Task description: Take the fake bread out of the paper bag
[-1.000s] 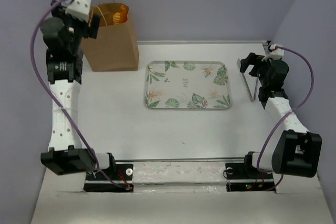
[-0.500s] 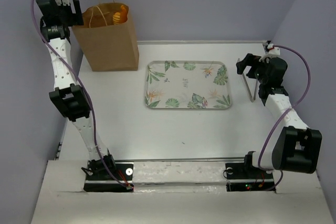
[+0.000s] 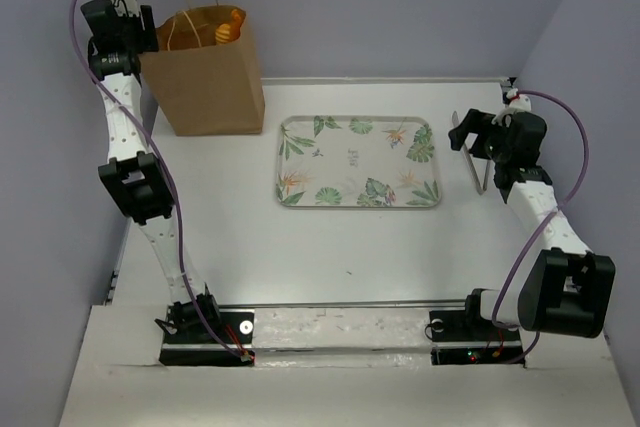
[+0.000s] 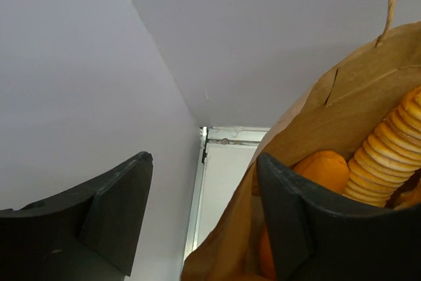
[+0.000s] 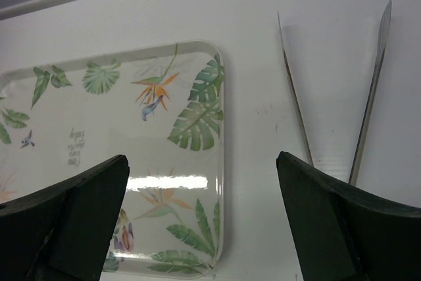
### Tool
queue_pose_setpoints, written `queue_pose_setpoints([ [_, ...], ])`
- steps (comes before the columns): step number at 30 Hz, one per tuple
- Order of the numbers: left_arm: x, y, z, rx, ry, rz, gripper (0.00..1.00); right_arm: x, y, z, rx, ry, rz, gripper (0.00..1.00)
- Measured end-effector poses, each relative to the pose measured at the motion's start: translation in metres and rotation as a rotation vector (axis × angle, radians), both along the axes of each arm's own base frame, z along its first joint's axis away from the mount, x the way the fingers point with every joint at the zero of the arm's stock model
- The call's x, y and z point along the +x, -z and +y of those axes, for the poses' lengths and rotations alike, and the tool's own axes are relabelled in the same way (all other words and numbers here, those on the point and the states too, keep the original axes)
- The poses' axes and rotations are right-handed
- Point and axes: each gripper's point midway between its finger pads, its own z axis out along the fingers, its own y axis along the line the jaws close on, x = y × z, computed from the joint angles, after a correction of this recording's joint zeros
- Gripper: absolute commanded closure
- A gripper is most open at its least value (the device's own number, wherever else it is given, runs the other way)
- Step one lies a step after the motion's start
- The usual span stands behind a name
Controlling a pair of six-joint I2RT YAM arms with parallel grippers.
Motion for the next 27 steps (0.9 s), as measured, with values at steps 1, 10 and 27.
queue_pose_setpoints([
  [1, 0.001, 0.001, 0.000, 0.001, 0.003, 0.001, 0.31, 0.000, 0.000, 0.000, -0.002, 0.002, 0.003, 0.00],
  [10, 0.008, 0.019, -0.021, -0.043, 0.110, 0.029, 1.00, 0.007, -0.029, -0.005, -0.023, 0.020, -0.044, 0.00],
  [27, -0.140, 0.038, -0.094, -0.500, -0.021, 0.237, 1.00, 0.004, -0.025, -0.018, -0.021, 0.115, -0.007, 0.00],
])
